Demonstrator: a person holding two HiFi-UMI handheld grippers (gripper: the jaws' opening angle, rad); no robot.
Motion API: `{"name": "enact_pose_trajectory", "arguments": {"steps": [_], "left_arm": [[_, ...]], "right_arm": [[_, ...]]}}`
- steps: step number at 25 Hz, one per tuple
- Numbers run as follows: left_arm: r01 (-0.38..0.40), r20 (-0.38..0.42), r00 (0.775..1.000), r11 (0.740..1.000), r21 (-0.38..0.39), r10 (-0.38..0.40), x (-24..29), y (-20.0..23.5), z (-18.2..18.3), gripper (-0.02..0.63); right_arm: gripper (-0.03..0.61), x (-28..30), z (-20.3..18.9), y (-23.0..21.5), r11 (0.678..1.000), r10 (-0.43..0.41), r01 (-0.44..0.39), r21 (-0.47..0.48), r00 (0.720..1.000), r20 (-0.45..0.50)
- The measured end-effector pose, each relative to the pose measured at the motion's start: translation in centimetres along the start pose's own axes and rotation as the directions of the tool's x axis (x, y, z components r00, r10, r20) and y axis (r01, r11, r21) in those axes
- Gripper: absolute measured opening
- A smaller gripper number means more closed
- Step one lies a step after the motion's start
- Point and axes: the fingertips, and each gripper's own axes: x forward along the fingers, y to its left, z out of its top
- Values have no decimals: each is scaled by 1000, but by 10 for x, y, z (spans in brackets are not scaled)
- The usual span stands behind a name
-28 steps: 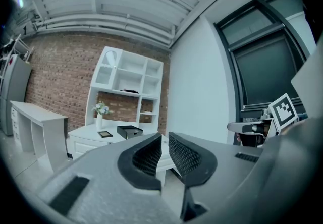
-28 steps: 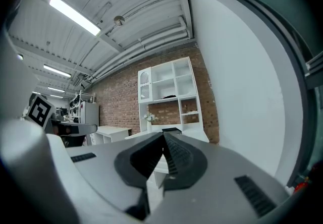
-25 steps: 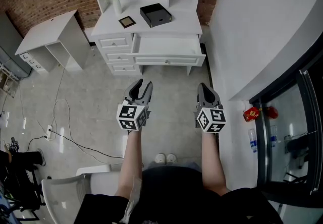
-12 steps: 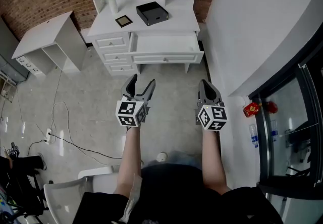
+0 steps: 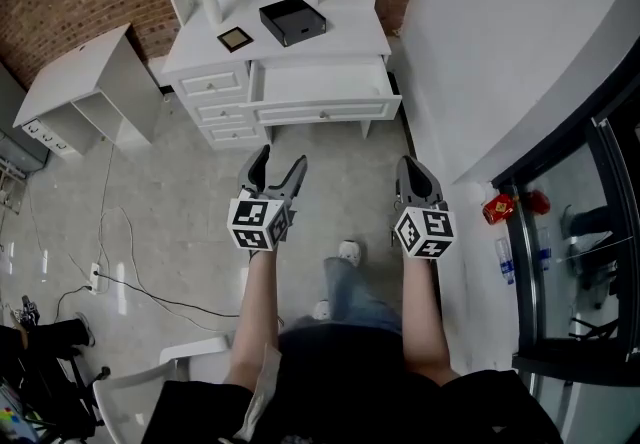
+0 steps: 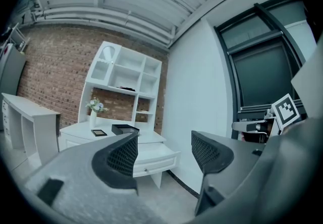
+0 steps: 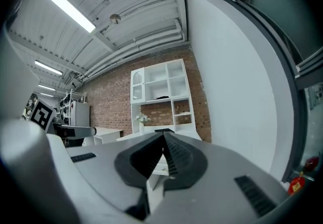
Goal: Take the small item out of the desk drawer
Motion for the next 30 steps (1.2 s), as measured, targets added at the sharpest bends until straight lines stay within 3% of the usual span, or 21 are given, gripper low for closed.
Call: {"name": "enact_pose_trajectory", "arguments": {"steps": [9,16,30], "left_arm": [[-15,-11,1000,1000,10,15,69,33,-5,305],[-50,-55,997,999,9,50,155,72,-17,307],[-132,-97,986,991,31,134,320,152,-4,313]], "right_arm": [[-2,79,-7,-24,1000,19,-19,6,1000,-6],[-2,178,-11,-52,998,63,-62,13,998,-27],[-2,399,6,-99,982,190,-189,27,980,-64]]}}
